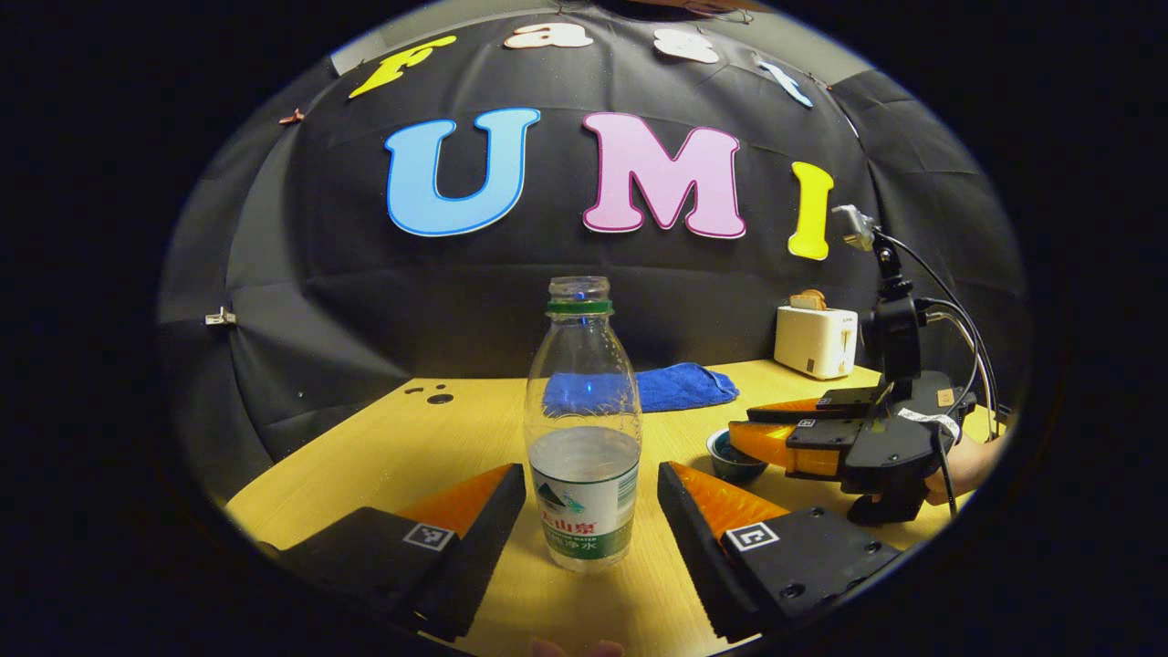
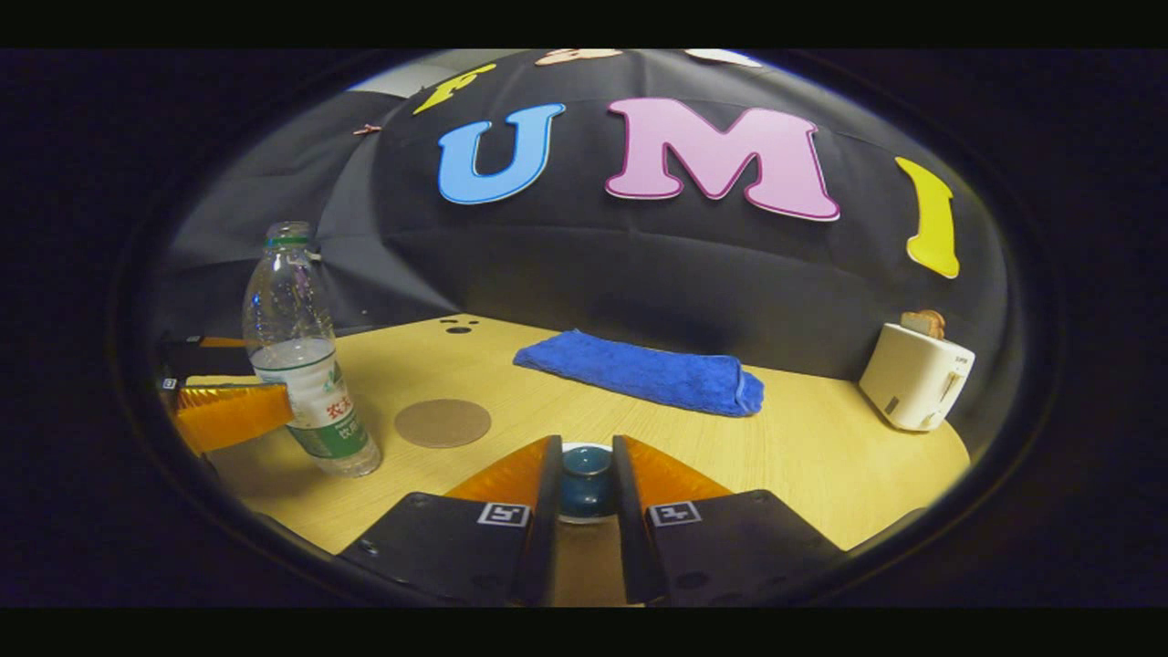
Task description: Open the teacup lid with one hand, grasp the water bottle and pour water into the teacup with the other hand; after pouring, place the water bottle on the coaster and then close the teacup lid.
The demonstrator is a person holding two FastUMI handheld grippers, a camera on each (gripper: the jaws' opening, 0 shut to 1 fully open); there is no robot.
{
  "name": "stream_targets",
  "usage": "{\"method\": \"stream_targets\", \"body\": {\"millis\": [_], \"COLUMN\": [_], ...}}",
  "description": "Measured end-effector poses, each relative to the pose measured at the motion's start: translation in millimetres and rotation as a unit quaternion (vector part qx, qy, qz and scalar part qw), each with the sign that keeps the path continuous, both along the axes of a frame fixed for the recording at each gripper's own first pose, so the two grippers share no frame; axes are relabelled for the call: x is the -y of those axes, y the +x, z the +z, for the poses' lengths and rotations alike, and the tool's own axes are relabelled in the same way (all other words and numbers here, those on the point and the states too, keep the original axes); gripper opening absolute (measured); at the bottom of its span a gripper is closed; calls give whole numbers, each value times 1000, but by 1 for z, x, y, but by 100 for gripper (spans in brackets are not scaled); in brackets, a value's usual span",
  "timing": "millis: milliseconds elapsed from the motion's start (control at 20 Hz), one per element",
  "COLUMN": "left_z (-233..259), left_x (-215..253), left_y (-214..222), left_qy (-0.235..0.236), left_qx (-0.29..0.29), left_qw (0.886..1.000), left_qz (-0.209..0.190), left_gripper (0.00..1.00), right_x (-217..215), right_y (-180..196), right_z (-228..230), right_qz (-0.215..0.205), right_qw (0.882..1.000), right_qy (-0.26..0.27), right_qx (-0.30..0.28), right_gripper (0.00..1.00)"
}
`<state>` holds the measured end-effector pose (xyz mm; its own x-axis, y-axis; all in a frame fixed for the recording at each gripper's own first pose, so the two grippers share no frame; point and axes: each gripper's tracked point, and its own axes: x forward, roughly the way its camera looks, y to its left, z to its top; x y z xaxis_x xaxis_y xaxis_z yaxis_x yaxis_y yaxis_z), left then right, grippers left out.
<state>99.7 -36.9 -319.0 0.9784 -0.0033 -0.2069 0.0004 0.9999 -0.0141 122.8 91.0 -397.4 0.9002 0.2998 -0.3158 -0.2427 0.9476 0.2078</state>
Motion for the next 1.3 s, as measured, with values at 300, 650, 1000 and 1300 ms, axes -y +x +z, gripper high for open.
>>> {"method": "stream_targets", "body": {"millis": [300, 650, 1000, 1300], "left_z": [-1, -7, -22, -15], "left_x": [2, 1, -4, -4], "left_y": [5, 14, 15, 23], "left_qy": [7, -2, -7, 55], "left_qx": [2, 0, -16, -19], "left_qw": [1000, 1000, 1000, 998], "left_qz": [-2, 9, 22, 11], "left_gripper": [92, 92, 90, 75], "right_x": [4, 28, 59, 78], "right_y": [1, -1, -17, -26], "right_z": [14, 35, 44, 48], "right_qz": [4, -13, -29, -34], "right_qw": [1000, 999, 999, 999], "right_qy": [2, 6, -2, 1], "right_qx": [21, 36, 37, 40], "right_gripper": [25, 25, 25, 34]}}
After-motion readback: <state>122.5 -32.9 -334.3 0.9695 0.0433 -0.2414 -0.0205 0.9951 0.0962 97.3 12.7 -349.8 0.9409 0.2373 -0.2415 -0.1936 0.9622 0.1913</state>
